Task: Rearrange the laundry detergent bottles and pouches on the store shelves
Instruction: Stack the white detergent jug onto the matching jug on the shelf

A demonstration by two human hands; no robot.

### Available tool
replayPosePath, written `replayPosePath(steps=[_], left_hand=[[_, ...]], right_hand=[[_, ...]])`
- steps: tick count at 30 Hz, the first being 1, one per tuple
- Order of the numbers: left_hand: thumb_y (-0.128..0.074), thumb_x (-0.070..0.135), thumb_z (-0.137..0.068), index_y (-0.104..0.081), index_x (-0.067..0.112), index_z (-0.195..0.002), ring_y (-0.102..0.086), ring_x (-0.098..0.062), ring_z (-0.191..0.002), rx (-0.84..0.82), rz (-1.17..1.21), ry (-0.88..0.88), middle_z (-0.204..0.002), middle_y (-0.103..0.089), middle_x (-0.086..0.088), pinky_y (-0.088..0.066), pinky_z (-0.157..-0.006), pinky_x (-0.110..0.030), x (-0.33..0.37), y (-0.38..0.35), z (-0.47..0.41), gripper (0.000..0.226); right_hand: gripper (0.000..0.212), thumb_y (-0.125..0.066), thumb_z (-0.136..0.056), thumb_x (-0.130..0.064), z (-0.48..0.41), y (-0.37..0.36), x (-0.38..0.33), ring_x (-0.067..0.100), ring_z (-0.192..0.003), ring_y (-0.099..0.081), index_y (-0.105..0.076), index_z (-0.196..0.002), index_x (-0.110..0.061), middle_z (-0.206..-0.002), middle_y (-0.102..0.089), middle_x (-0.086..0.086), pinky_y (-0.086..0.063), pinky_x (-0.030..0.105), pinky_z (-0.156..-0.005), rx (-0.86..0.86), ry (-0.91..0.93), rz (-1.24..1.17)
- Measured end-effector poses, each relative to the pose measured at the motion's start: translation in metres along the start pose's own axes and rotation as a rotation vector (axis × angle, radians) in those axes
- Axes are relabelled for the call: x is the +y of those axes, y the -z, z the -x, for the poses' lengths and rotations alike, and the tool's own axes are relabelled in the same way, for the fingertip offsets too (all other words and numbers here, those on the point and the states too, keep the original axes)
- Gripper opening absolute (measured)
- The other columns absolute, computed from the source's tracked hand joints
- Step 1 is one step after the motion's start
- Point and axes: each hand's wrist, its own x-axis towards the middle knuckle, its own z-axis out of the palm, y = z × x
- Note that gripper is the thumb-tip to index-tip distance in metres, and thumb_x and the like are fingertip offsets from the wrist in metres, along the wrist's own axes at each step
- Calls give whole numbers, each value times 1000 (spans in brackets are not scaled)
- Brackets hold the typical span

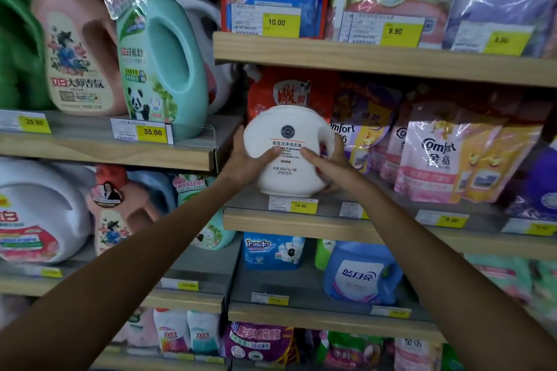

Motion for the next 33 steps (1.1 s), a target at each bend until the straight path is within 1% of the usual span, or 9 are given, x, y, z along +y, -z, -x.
replayPosePath(steps=[5, 7, 10, 16, 19, 22, 26, 30, 33], left_hand=[[-75, 15, -78, -31, 19, -130, -52, -15, -114, 30, 48, -158, -124, -50, -1, -49, -94, -34, 9, -7, 11, 68], [-76, 12, -77, -33, 15, -131, -52, -15, -116, 42, 50, -223, -127, -51, -3, -49, -97, -34, 14, -12, 16, 69], [-76, 10, -77, -29, 11, -138, -50, -19, -123, 64, 74, -276, -136, -47, -9, -47, -101, -38, 24, -21, 29, 77], [-75, 8, -77, -23, 10, -143, -47, -17, -127, 77, 71, -304, -140, -42, -9, -46, -103, -37, 43, -35, 65, 84], [-75, 9, -77, -33, 22, -131, -52, 13, -108, 84, 33, -331, -123, -49, 12, -49, -84, -10, 48, -35, 88, 70], [-78, 21, -72, -35, 33, -122, -51, 20, -101, 113, -11, -312, -115, -47, 21, -46, -81, -5, 49, -30, 121, 67], [-75, 27, -72, -32, 38, -125, -48, 18, -109, 215, -66, -295, -123, -46, 19, -44, -90, -7, 35, -14, 179, 69], [-77, 38, -68, -34, 41, -117, -53, 11, -107, 306, -91, -160, -120, -51, 12, -50, -85, -14, 12, 18, 240, 65], [-76, 25, -76, -34, 29, -129, -55, 14, -101, 360, -101, -92, -118, -51, 16, -51, -77, -11, -7, 49, 277, 67]], right_hand=[[88, -77, -73, -38, 5, 5, 1, 13, -120, -45, -21, -140, -27, -128, -45, -11, -43, 24, -85, 107, 203, -34], [83, -80, -71, -34, 11, 12, -3, 12, -118, -47, -28, -135, -25, -122, -48, -12, -44, 28, -95, 149, 274, -24], [91, -80, -67, -38, 24, 26, -11, 18, -128, -43, -26, -138, -23, -139, -41, 4, -40, 38, -104, 148, 335, 4], [94, -79, -73, -24, 65, 45, -21, 19, -130, -44, -18, -145, -20, -145, -38, 6, -41, 39, -107, 119, 353, -41], [98, -79, -73, -26, 87, 47, -21, 14, -129, -42, -16, -147, -18, -147, -36, 2, -38, 20, -102, 125, 329, -25], [95, -78, -74, -27, 113, 40, -13, -8, -100, -46, -17, -146, -18, -126, -39, -24, -32, -8, -75, 122, 343, -10], [100, -79, -73, -27, 147, 15, 0, 10, -128, -33, -13, -148, -18, -145, -30, 2, -31, 20, -102, 14, 309, -35], [101, -79, -73, -29, 181, -33, 22, 6, -126, -28, -12, -148, -17, -146, -26, 1, -26, -1, -87, -130, 272, -36], [103, -77, -75, -32, 202, -75, 32, 17, -136, -24, -6, -150, -21, -152, -17, 4, -26, 16, -99, -244, 207, -34]])
